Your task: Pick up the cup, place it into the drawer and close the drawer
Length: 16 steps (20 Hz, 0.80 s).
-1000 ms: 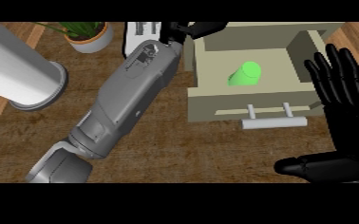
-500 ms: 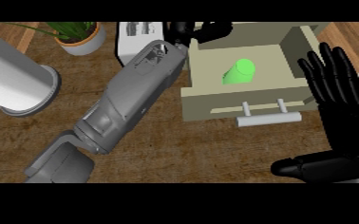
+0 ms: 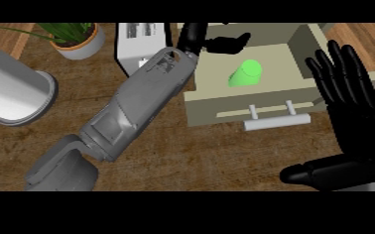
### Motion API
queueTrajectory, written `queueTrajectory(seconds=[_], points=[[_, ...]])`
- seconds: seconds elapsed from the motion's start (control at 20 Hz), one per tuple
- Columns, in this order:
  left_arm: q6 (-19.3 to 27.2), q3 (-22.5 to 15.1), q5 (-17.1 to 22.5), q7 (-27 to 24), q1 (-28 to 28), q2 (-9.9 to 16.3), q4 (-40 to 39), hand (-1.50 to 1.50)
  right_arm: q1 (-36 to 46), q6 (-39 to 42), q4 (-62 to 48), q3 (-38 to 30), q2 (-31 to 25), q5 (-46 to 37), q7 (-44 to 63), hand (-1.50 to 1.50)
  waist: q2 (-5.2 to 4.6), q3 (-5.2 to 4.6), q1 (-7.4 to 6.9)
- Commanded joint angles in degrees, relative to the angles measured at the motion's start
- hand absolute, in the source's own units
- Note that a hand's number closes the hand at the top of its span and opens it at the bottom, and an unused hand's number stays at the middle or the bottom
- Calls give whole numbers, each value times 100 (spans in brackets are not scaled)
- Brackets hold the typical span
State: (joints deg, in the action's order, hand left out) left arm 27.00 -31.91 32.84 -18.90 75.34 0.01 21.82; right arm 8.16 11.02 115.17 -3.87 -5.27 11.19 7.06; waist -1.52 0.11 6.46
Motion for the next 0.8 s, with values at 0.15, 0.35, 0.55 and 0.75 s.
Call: queueTrajectory(seconds=[0.15, 0.35, 0.55, 0.75], points=[[-163, -36, 531, -424, -163, -1, 202, -150, 148, 97, 28, -67, -29, 304, 71, -150, -16, -4, 22], [-171, 172, 929, -389, 155, -1, 501, -150, 30, 281, -81, -366, -165, 729, 91, -150, 53, -2, -154], [-279, 256, 1139, -1102, -332, -1, 957, -150, 10, 168, 47, -421, -171, 797, 279, -150, 106, -9, -387], [-467, 638, 1111, -451, -292, 96, 1169, -150, -372, 457, 545, -477, -387, 1106, 467, 150, 172, -11, -601]])
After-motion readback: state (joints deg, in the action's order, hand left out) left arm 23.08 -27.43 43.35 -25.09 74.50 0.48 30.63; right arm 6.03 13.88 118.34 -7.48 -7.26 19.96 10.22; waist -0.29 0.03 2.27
